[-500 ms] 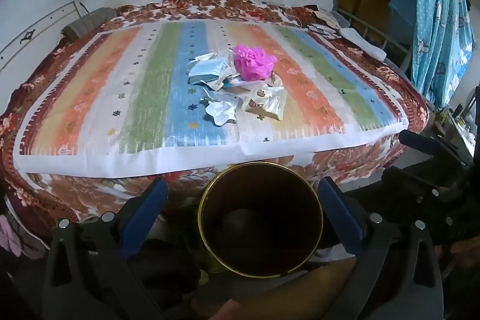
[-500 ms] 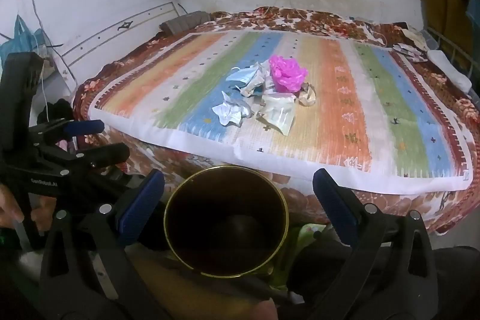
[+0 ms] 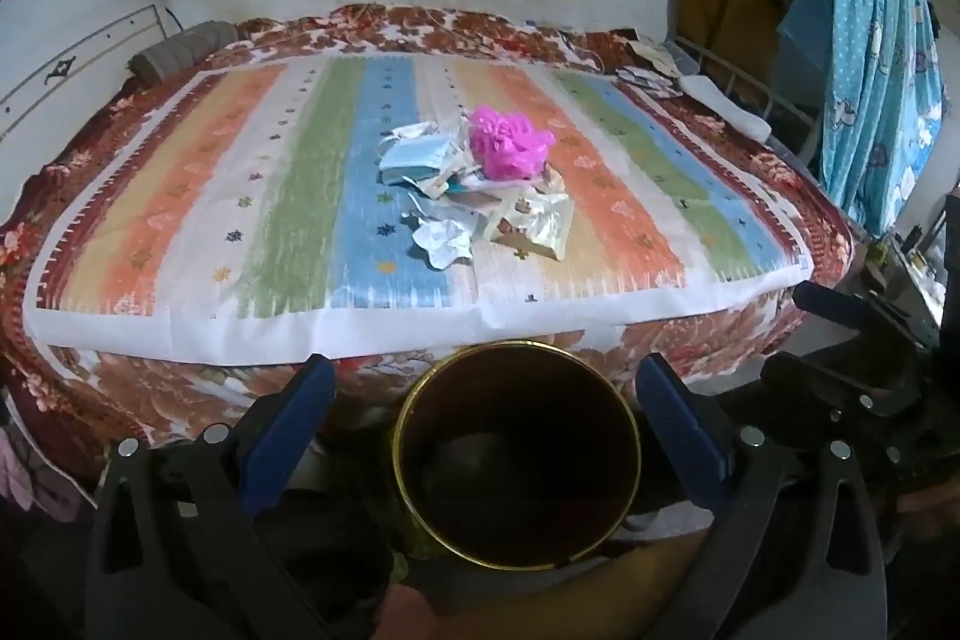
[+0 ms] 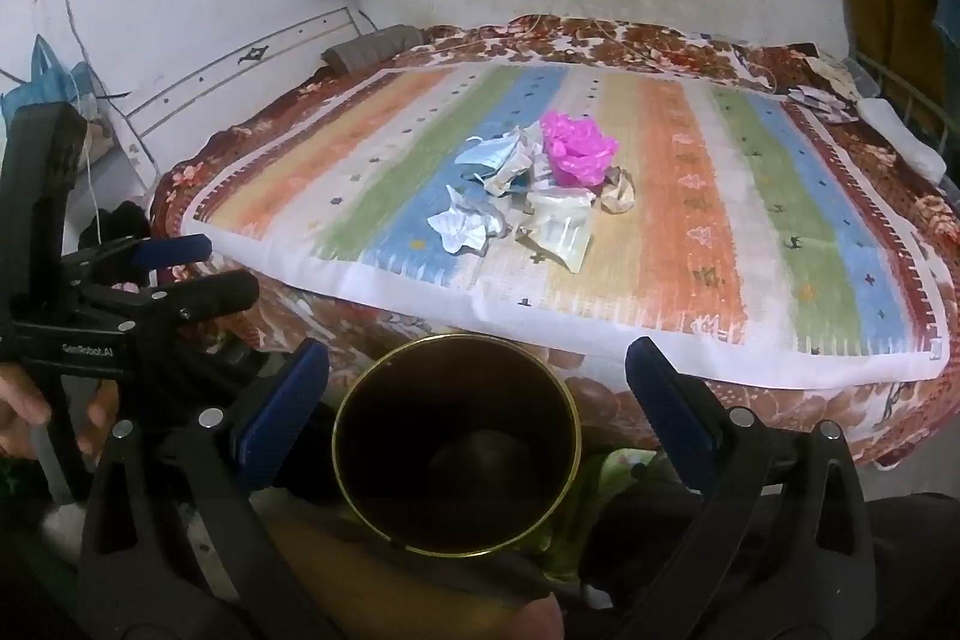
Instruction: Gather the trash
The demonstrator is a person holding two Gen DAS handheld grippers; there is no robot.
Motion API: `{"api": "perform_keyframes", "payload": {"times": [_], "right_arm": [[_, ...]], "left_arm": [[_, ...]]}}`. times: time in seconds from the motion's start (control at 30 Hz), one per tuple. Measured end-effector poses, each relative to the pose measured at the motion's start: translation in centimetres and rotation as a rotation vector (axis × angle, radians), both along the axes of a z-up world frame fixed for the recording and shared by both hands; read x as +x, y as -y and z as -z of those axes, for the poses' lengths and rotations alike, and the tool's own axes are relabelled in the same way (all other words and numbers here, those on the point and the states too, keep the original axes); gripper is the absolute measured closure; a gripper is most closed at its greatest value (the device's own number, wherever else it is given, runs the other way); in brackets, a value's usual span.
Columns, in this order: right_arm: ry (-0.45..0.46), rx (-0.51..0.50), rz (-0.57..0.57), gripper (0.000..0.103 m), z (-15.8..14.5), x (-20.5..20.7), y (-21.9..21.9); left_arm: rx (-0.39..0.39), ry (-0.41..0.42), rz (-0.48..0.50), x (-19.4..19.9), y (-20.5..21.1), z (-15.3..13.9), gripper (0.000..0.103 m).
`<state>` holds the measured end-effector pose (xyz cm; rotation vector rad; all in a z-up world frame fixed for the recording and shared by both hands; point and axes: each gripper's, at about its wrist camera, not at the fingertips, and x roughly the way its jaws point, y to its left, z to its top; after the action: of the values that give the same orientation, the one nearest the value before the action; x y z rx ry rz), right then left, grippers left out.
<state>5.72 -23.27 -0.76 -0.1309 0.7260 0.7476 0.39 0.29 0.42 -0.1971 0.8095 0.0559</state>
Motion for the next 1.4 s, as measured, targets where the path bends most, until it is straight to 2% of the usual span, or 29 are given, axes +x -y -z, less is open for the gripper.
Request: {"api": "perform_keyframes", "payload": {"times": [0.6,0.9,1.4], "right_arm": [[0.021,-0.022,0.014,0.009,-0.19,-0.01,-0.01],[0.027,-0.023,-0.008,0.009,-0.39,-0.19,-0.06],[0.033,-0.013,-0.028,0.009,-0.43,-0.60,-0.46]], "left_arm": [[0.023,-0.006,-0.018,-0.40,-0.33,0.30,0.005],[-0.018,-0.002,0.006,-0.67,-0.46,0.25,0.006],[0.002,-0.007,-0.015,-0.50,-0.28,0.00,0.006]]}}
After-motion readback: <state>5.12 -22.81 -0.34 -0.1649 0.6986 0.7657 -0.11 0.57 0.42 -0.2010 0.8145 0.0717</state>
